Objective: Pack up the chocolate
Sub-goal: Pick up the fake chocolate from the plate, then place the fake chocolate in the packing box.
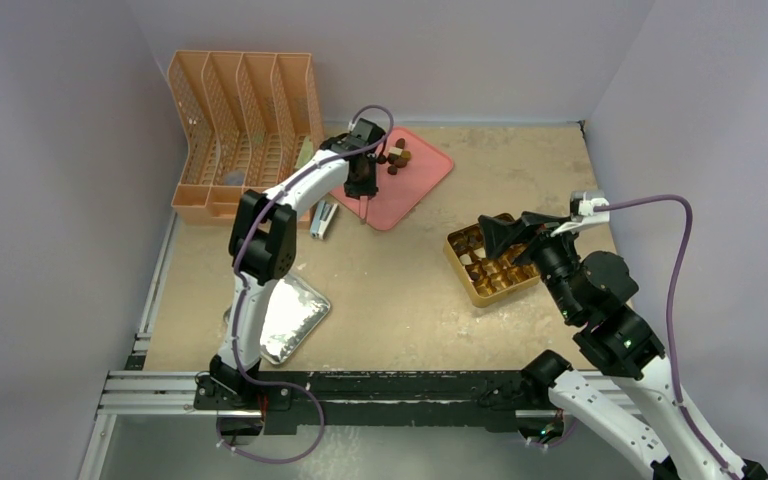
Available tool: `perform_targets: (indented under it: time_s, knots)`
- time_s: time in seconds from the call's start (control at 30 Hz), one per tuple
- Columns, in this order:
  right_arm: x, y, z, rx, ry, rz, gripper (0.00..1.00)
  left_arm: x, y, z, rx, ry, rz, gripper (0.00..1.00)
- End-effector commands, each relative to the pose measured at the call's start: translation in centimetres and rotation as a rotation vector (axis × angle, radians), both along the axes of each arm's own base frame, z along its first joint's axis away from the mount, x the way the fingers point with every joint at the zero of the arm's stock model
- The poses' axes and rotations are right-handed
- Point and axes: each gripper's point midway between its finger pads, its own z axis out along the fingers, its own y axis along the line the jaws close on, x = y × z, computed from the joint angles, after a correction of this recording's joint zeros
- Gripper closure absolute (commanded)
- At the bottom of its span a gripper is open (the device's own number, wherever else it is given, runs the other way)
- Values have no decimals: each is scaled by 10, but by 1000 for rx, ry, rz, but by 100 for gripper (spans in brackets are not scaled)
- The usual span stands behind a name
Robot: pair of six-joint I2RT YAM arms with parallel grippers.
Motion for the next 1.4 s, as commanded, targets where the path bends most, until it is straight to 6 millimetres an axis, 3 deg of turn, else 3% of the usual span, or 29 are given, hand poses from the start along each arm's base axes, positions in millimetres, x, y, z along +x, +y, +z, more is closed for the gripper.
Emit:
perform_targets:
  time_s: [0.0, 0.27, 0.53, 0.77, 0.9, 1.07, 1.37]
  knots:
    - [-1, 0, 7, 23, -22, 2, 1, 3, 0, 49, -76, -89, 13, 79]
    - [1, 2, 6, 23, -19, 8, 1, -15, 0, 76, -132, -111, -12, 80]
    - [1, 5, 6, 29, -17, 16, 1, -34, -3, 84, -178, -97, -53, 81]
    - [1, 4, 9, 25, -25, 14, 1, -55, -22, 116, -241, -134, -142, 81]
    - [2, 5, 8, 26, -20, 19, 1, -68, -28, 124, -213, -145, -182, 81]
    - [2, 7, 8, 32, -20, 23, 1, -80, -23, 114, -39, -173, -183, 81]
    - [1, 7, 9, 33, -18, 28, 1, -91, -21, 54, 24, -86, -177, 81]
